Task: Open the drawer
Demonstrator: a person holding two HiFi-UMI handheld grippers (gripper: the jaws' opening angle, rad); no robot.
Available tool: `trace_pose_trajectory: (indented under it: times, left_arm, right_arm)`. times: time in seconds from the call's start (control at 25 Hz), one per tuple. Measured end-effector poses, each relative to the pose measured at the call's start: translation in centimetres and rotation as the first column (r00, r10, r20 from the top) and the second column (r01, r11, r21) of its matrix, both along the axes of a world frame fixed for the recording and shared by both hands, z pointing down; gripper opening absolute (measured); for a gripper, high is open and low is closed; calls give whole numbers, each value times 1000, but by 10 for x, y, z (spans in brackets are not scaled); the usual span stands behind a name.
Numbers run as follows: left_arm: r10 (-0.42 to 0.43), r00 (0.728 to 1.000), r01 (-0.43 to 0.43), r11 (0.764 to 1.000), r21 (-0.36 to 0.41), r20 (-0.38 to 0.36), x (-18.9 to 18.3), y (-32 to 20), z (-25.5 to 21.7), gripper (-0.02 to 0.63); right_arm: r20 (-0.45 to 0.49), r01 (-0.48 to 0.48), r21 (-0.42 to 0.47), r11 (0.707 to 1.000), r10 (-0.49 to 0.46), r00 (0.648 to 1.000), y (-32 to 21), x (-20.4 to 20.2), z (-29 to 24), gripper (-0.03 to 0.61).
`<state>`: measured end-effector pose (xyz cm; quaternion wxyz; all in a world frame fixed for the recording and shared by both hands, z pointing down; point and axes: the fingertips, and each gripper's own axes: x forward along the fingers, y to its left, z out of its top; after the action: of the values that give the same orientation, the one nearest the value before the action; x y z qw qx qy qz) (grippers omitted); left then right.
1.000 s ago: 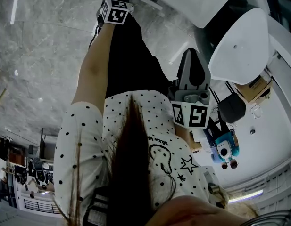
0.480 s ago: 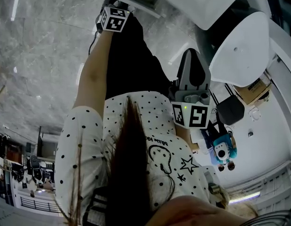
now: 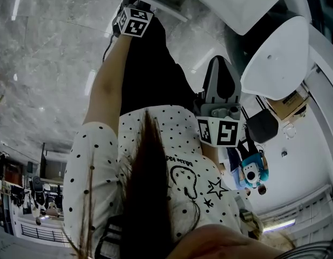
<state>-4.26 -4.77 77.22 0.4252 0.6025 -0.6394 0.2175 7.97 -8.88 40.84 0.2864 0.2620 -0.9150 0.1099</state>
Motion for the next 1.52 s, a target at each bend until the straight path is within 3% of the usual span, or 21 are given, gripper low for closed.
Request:
trace_pose_trajectory:
  times: [0.36, 0.68, 1.52]
  left_arm:
    - [29, 1000, -29, 999, 25, -10, 3, 1, -1, 141]
    - [25, 999, -25, 1000, -1, -37, 1, 1, -1, 141]
    - [29, 997, -33, 998, -54, -65, 4, 3, 5, 141]
  right_arm:
    - [-11, 6, -1, 1000, -6, 1000, 12, -7, 1, 14]
    - [-3, -2, -34, 999, 2, 1000, 24, -28, 1, 14]
    - [-7, -113, -53, 992, 113, 994, 18, -29, 7, 14]
